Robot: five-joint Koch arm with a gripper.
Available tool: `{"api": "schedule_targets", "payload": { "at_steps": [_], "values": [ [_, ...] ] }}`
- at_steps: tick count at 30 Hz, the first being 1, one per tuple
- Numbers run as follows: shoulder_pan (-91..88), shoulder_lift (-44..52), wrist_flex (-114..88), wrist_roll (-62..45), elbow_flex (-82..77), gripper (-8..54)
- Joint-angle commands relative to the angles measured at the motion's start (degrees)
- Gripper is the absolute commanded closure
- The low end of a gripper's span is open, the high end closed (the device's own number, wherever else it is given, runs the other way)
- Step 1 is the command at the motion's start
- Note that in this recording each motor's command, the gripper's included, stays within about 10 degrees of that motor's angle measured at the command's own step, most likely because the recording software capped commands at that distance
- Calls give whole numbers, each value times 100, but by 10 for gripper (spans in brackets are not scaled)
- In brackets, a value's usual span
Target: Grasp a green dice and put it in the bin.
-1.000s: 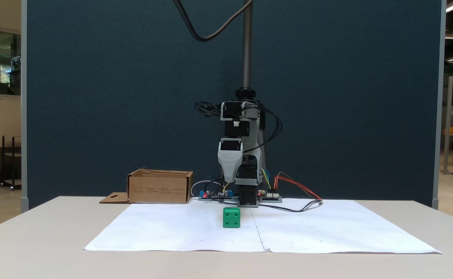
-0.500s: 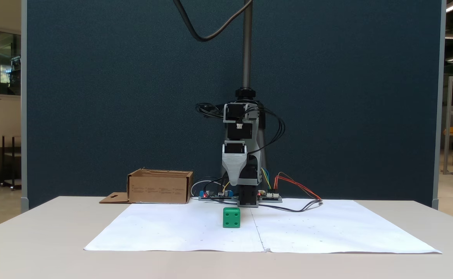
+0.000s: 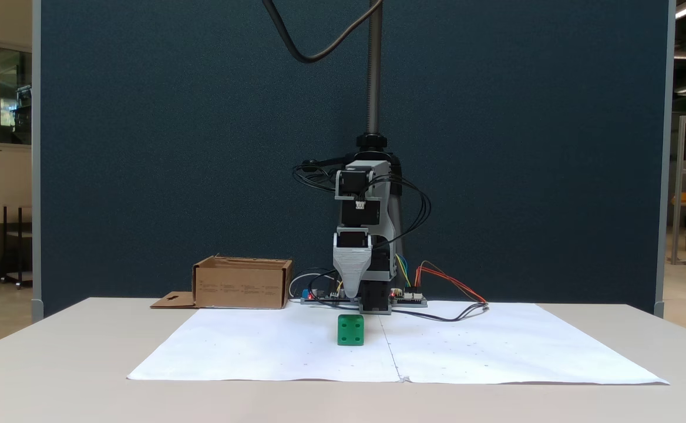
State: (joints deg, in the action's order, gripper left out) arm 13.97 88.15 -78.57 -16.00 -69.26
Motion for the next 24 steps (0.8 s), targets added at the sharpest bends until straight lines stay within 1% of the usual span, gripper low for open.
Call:
{"api": "schedule_targets", "payload": {
  "at_steps": [1, 6, 11, 24],
  "values": [
    [62, 0, 35, 132, 352, 15],
    [44, -193, 149, 316, 343, 16],
    [-18, -193, 149, 589, 316, 24],
    [-105, -193, 765, 650, -264, 25]
  ]
}}
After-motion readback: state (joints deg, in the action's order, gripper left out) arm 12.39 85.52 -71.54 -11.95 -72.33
